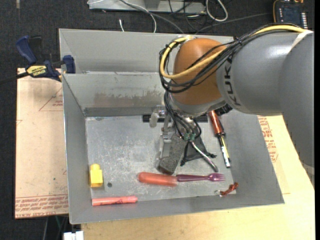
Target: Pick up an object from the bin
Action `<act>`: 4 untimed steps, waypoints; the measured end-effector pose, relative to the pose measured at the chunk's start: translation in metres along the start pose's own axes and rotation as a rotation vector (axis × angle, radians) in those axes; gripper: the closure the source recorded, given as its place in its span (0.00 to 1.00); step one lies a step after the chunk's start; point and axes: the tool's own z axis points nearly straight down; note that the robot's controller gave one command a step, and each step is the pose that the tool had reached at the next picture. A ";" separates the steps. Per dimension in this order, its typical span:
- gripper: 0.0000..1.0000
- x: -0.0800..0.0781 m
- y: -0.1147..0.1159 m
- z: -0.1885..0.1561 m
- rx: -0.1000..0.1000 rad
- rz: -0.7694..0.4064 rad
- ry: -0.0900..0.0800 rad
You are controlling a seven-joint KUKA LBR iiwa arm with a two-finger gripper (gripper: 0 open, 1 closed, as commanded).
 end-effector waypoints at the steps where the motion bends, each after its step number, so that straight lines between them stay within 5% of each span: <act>1: 0.00 0.000 0.000 0.000 0.000 0.000 0.000; 2: 0.00 0.003 -0.036 0.068 -0.001 -0.405 -0.005; 3: 0.00 0.024 -0.060 0.056 -0.001 -0.309 -0.002; 4: 1.00 0.067 -0.075 0.088 -0.003 -0.880 0.001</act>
Offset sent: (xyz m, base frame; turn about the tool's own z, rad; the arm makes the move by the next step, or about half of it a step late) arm -0.0054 -0.0494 -0.0896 -0.5164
